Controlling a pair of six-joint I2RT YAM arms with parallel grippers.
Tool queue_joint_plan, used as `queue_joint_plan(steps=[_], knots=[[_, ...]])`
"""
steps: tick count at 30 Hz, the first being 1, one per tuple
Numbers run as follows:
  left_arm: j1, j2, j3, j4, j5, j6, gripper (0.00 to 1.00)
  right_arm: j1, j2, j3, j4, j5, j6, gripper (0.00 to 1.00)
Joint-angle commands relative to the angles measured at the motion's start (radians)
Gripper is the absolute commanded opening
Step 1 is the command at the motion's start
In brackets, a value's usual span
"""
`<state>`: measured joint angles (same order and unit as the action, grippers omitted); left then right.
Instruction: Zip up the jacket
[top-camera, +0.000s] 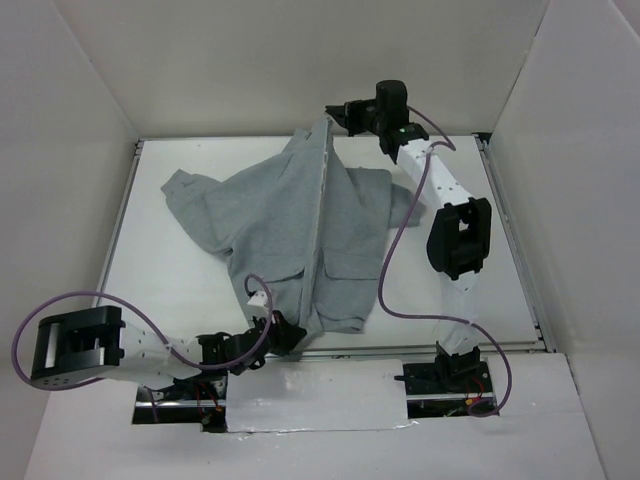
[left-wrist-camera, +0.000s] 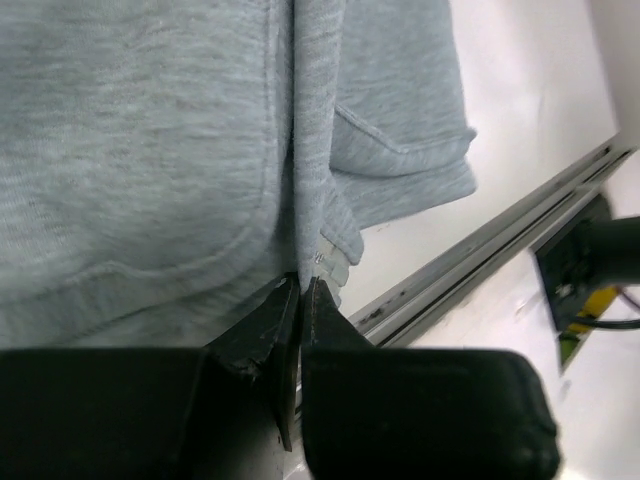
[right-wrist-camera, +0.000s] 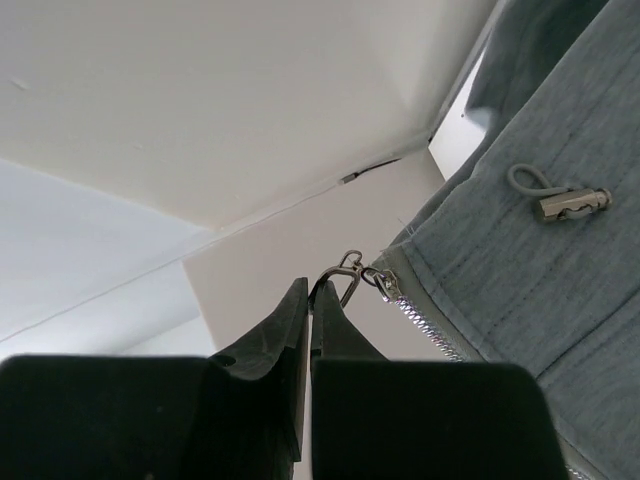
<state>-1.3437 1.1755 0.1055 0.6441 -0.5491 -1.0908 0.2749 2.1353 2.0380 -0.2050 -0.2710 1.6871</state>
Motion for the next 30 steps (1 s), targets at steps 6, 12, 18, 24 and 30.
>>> queue_joint_plan(steps=[6, 12, 18, 24, 30], knots=[[-0.04, 0.033, -0.001, -0.21, 0.163, -0.031, 0.0, -0.101, -0.018, 0.217, 0.236, 0.158, -0.039, 0.0], [-0.019, 0.114, 0.152, -0.406, 0.089, -0.051, 0.0, -0.12, 0.134, 0.278, 0.352, 0.06, -0.095, 0.0], [-0.015, 0.156, 0.266, -0.582, 0.046, -0.087, 0.76, -0.125, 0.209, 0.224, 0.468, -0.054, -0.15, 0.27], [-0.015, -0.008, 0.341, -0.831, -0.032, -0.093, 0.99, -0.129, 0.131, 0.252, 0.397, -0.073, -0.285, 0.96], [-0.015, -0.203, 0.566, -1.138, -0.184, -0.118, 0.99, -0.122, -0.064, 0.229, 0.258, -0.178, -0.43, 1.0]])
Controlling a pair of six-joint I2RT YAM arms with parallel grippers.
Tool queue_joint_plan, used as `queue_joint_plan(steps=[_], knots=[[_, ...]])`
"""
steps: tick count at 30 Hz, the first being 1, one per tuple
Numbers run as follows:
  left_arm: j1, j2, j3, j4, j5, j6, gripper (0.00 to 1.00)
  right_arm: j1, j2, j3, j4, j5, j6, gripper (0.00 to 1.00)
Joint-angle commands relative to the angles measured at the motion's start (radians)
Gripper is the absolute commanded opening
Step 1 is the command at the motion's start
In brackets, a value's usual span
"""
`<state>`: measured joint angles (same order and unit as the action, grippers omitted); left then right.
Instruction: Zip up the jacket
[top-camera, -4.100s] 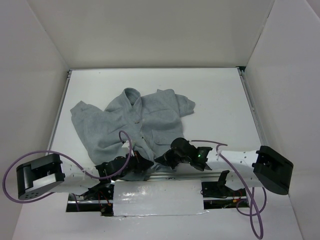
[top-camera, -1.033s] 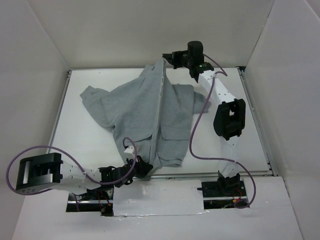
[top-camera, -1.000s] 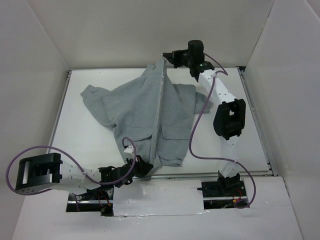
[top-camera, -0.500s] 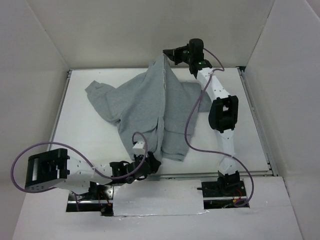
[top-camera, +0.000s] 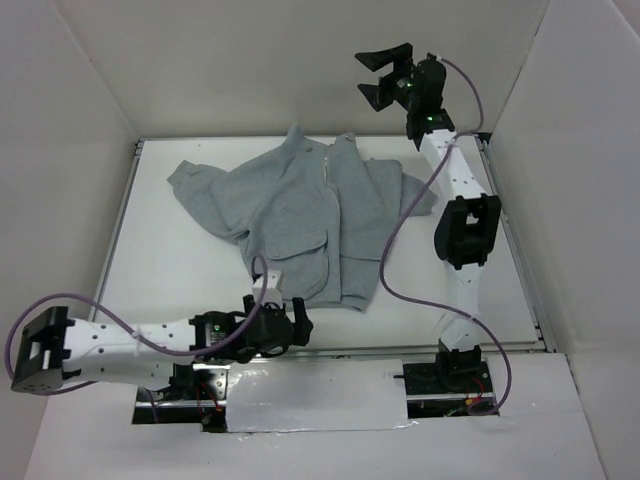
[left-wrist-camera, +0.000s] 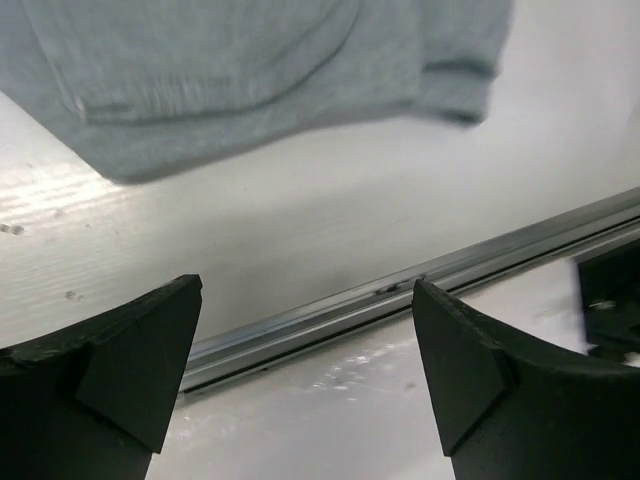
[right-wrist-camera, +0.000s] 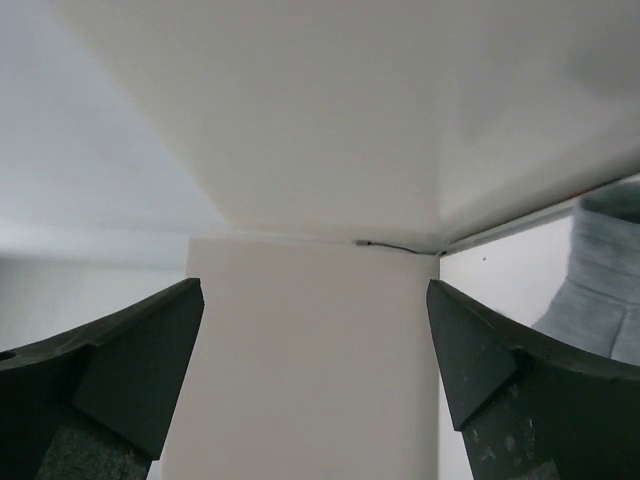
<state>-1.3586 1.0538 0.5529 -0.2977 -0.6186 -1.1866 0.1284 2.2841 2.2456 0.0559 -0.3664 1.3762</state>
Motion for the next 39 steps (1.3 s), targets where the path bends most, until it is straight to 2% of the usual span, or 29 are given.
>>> queue_joint_plan(steps=[1, 3, 4, 5, 6, 7, 8, 9, 10, 12, 13, 14, 15, 18, 23, 28, 31, 34, 39], knots=[[0.003, -0.1, 0.146, -0.261, -0.137, -0.028, 0.99, 0.03, -0.26, -0.068, -0.04, -0.092, -0.211, 1.0], [0.007, -0.147, 0.235, -0.331, -0.21, -0.03, 0.99, 0.066, -0.452, -0.188, -0.161, -0.085, -0.339, 1.0], [0.013, -0.161, 0.263, -0.371, -0.237, -0.034, 0.99, 0.085, -0.522, -0.33, -0.206, -0.059, -0.474, 1.0], [0.018, -0.175, 0.29, -0.43, -0.266, -0.027, 0.99, 0.109, -0.679, -0.409, -0.279, -0.019, -0.546, 1.0], [0.03, -0.195, 0.338, -0.46, -0.326, -0.015, 0.99, 0.187, -0.766, -0.485, -0.309, 0.118, -0.615, 1.0], [0.067, -0.199, 0.364, -0.516, -0.352, -0.001, 0.99, 0.233, -0.844, -0.627, -0.338, 0.195, -0.75, 1.0], [0.096, -0.202, 0.392, -0.541, -0.371, 0.019, 0.99, 0.287, -1.0, -0.694, -0.379, 0.286, -0.805, 1.0], [0.18, -0.201, 0.442, -0.555, -0.389, 0.072, 0.99, 0.386, -1.076, -0.752, -0.396, 0.426, -0.883, 1.0], [0.237, -0.199, 0.461, -0.534, -0.383, 0.123, 0.99, 0.425, -1.203, -0.846, -0.448, 0.472, -0.902, 1.0], [0.359, -0.193, 0.511, -0.477, -0.284, 0.294, 0.99, 0.459, -1.309, -0.897, -0.543, 0.553, -0.885, 1.0], [0.472, -0.193, 0.527, -0.421, -0.241, 0.339, 0.99, 0.47, -1.357, -0.935, -0.589, 0.592, -0.859, 1.0], [0.521, -0.193, 0.544, -0.402, -0.215, 0.375, 1.0, 0.471, -1.455, -0.958, -0.661, 0.609, -0.849, 1.0], [0.594, -0.196, 0.585, -0.402, -0.201, 0.398, 0.99, 0.471, -1.507, -0.977, -0.688, 0.622, -0.832, 1.0], [0.686, -0.218, 0.665, -0.421, -0.26, 0.476, 0.99, 0.471, -1.717, -1.035, -0.822, 0.664, -0.839, 1.0], [0.745, -0.28, 0.778, -0.57, -0.343, 0.521, 0.99, 0.471, -1.848, -0.949, -1.063, 0.739, -0.836, 1.0], [0.744, -0.44, 0.759, -0.687, -0.343, 0.55, 0.99, 0.471, -1.953, -0.888, -1.189, 0.759, -0.862, 1.0], [0.745, -0.544, 0.696, -0.747, -0.317, 0.549, 0.99, 0.47, -1.979, -0.896, -1.212, 0.796, -0.876, 1.0], [0.743, -0.584, 0.619, -0.806, -0.32, 0.509, 0.99, 0.471, -1.99, -0.94, -1.203, 0.845, -0.881, 1.0], [0.743, -0.63, 0.578, -0.764, -0.271, 0.524, 0.99, 0.47, -1.996, -0.98, -1.157, 0.83, -0.882, 1.0]])
